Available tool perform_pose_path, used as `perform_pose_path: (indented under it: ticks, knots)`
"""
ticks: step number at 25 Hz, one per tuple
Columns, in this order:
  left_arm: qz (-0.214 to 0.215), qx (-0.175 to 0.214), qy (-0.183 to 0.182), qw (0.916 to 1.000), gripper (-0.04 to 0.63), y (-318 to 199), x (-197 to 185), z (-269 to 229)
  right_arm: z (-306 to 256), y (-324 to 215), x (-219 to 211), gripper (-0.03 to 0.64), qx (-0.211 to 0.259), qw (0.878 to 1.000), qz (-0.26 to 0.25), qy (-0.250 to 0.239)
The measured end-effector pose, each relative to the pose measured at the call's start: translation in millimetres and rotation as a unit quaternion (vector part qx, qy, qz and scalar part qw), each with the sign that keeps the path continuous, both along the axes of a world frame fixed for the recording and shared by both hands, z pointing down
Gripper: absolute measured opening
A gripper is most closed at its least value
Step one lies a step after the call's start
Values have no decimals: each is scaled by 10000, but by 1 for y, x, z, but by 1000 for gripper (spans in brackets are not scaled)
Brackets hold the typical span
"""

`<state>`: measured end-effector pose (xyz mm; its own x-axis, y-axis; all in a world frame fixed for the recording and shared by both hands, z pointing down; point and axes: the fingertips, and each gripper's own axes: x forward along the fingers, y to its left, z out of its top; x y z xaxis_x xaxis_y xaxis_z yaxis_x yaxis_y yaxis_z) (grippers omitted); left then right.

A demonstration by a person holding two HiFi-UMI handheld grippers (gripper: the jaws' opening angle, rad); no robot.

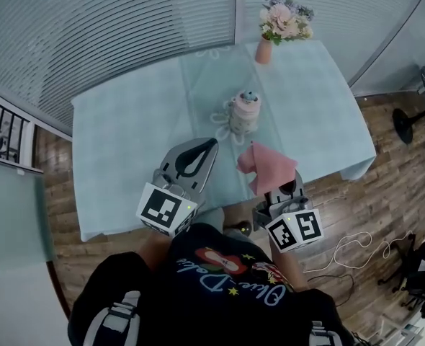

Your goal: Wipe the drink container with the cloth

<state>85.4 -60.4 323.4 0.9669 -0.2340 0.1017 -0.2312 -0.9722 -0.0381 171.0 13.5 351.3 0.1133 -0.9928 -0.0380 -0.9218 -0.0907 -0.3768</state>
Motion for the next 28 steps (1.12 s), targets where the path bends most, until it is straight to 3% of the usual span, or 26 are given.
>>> perform_pose_path:
  ticks: [7,15,25,28]
  knots:
    - [46,-45,194,9998,3,-41,14,-11,7,-51,4,12,15,9990,127,-434]
    - [147,-284,138,9994,3,-76,21,5,29,-103,8,12,-107,9943,351,-997]
    - [259,-606,229,9976,3,-95,14,18,66,-135,11,11,-199,9691,711,-2352]
    - [278,-664,290,9970,3,-100,13,18,70,-141,15,11,-176,9640,852,-2514]
